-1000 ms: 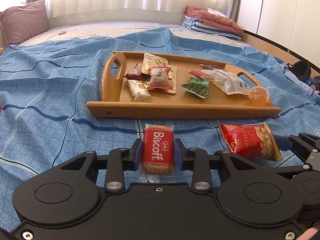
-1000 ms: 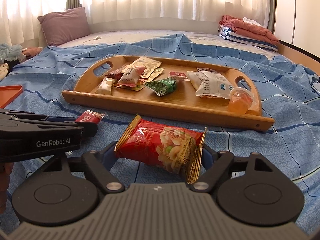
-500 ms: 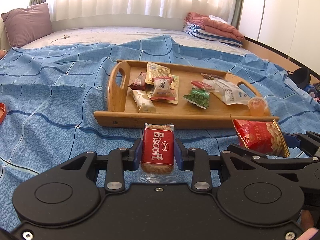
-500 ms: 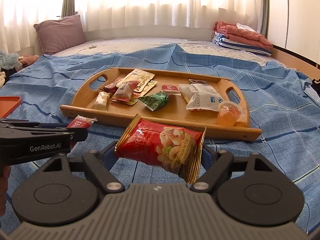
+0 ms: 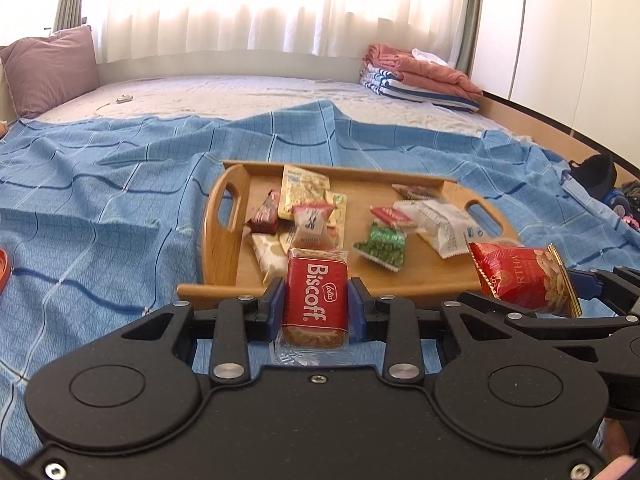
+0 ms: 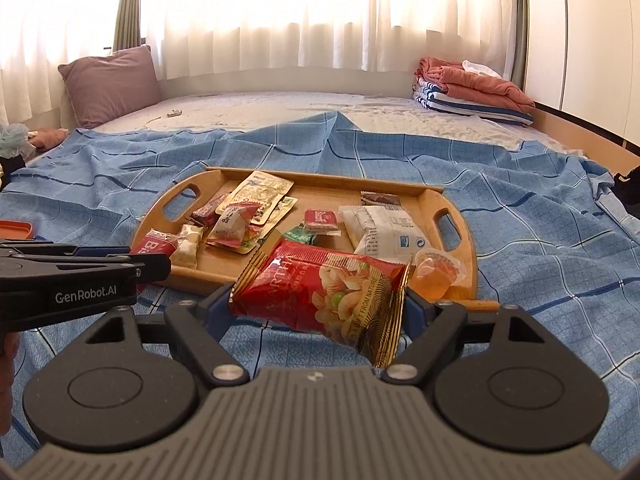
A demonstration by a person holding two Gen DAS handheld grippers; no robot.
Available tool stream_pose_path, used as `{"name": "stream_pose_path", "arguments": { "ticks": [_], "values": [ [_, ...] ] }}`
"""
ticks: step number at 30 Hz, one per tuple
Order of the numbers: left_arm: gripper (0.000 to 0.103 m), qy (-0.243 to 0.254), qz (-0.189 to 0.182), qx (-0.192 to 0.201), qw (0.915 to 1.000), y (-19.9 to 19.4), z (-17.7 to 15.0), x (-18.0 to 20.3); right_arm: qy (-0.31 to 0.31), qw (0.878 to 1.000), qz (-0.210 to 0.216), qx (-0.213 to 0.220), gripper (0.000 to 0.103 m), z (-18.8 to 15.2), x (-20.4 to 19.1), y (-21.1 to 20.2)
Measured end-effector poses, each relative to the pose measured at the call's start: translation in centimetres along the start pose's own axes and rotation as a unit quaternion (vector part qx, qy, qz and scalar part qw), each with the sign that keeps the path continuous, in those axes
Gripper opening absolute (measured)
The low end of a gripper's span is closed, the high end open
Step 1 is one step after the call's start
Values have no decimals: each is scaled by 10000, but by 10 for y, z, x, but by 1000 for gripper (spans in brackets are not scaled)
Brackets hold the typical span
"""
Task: Organize snacks
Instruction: 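Carry the Biscoff pack with the left tool while the right tool carries the red nut bag over the tray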
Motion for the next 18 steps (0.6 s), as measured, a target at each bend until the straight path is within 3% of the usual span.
{"name": "stream_pose_path", "arguments": {
  "ticks": [9,18],
  "values": [
    [32,-103,-141,315,9994,5,59,0,280,9996,52,86,82,49,24,7],
    [32,-326,-402,-90,9986,53,95,-2,694,9965,418,-220,82,89,54,41]
  ]
}}
Point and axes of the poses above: each gripper's, at about its wrist camera, not at the fingertips, and y roughly the way its jaws point, x to its right, z to its top, the point moved 10 cm from there along y, roughly the way its jaws point, and after that the axes turned 12 degrees about -x, right-handed, at the moved point
